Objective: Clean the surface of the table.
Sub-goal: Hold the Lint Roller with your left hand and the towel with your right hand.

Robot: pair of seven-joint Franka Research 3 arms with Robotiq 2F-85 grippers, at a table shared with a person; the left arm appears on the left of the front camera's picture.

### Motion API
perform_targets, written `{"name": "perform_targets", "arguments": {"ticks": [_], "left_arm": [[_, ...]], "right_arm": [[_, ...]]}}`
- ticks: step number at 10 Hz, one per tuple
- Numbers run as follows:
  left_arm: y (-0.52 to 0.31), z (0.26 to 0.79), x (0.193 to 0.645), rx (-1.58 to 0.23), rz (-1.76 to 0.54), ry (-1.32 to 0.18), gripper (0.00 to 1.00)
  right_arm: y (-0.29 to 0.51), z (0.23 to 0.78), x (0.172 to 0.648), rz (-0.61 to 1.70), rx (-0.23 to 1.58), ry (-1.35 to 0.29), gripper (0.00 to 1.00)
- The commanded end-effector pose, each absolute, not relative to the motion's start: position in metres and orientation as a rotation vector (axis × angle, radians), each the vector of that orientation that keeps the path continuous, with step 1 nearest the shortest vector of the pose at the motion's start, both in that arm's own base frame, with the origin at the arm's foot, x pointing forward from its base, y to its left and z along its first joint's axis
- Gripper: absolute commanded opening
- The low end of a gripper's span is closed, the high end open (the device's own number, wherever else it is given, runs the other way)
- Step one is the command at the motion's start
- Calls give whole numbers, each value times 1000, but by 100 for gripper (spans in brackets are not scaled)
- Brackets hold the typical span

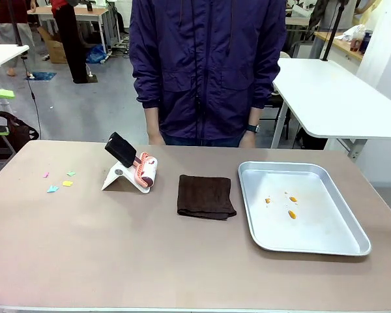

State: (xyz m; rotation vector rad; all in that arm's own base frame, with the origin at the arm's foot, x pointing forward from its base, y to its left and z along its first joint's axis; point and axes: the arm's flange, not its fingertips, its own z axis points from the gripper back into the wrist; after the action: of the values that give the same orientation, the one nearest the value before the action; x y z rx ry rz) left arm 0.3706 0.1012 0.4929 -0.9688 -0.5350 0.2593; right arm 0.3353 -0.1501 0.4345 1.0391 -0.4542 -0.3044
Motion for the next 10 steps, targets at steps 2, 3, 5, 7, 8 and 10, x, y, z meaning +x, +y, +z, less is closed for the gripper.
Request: {"name": "perform_targets", "arguments": {"ticks": [2, 3, 5, 7, 8, 10], "left_arm": [[63, 521, 401, -771, 85, -480, 100], [44, 524, 409, -720, 48, -459, 100], [9, 521, 421, -640, 5, -427, 100], [-23, 504, 441, -639, -7, -366, 100], [-39, 495, 453, -630, 2, -346, 100], [-61, 473, 474, -608, -34, -257, 100]], "right_arm": [[-55, 469, 365, -188, 843, -416, 100], [-26, 474, 372, -119, 808, -402, 100], [33, 481, 381, -89, 686, -406, 100], [107, 484, 391, -110, 570, -400, 100], [137, 482, 394, -111, 528, -383, 100], [190, 465, 401, -101, 450, -345, 100]]}}
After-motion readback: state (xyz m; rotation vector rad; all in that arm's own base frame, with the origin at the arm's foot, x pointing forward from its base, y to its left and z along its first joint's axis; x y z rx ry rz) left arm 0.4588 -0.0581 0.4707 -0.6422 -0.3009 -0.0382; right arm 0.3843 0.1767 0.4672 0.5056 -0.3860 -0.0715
